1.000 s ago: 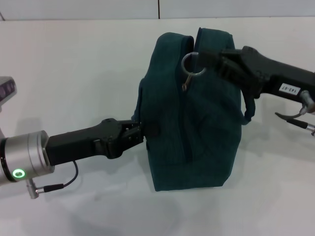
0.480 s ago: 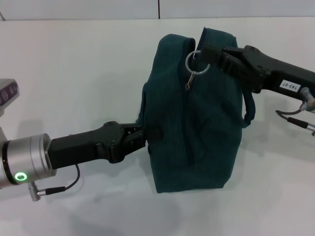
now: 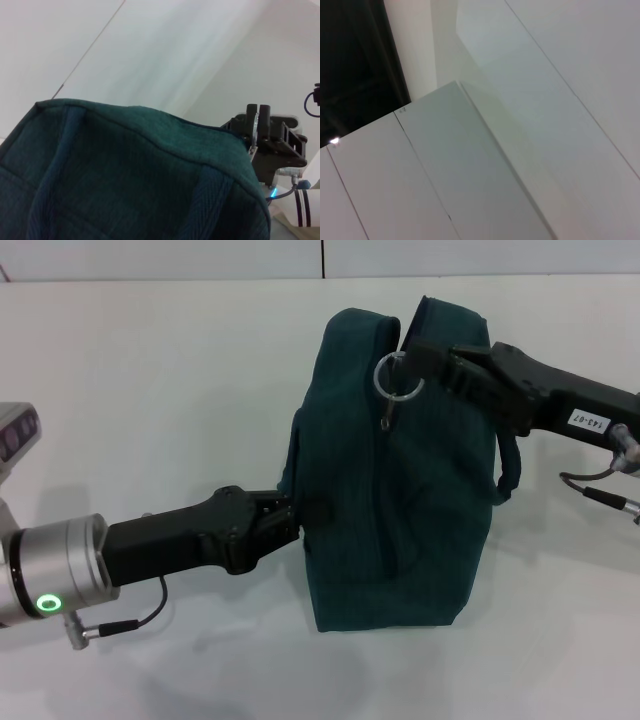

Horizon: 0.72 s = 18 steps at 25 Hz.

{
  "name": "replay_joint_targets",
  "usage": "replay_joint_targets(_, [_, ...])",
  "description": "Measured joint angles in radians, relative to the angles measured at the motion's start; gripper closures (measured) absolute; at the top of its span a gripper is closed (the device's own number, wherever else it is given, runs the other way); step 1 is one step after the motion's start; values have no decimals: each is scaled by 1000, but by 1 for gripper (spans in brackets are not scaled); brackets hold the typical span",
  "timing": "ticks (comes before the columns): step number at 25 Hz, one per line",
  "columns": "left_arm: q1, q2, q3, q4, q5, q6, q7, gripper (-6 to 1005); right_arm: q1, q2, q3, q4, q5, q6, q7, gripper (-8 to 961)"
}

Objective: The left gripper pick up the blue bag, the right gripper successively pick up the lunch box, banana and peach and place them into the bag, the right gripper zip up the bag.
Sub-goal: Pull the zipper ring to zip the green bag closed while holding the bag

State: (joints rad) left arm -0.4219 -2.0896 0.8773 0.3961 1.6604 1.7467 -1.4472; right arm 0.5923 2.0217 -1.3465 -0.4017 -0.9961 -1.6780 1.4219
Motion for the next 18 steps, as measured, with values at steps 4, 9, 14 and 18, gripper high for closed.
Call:
replay_joint_targets(4, [-9,-1,0,-12,2,-3,20,943,5,2,-2,0,-2,-8,8,948])
replay_joint_targets(9, [-14,-1,0,-26,4,-15,37,944,6,-1,4,-4,1,-15,15,948])
replay_joint_targets(14, [-13,0,1,-28,5,-24,39,945,6,-3,7,-9,9,-12,19,947])
replay_joint_targets(18, [-14,1,10,-28,5,-24,39,944,7,-7,9,-8,17,-1,20,948])
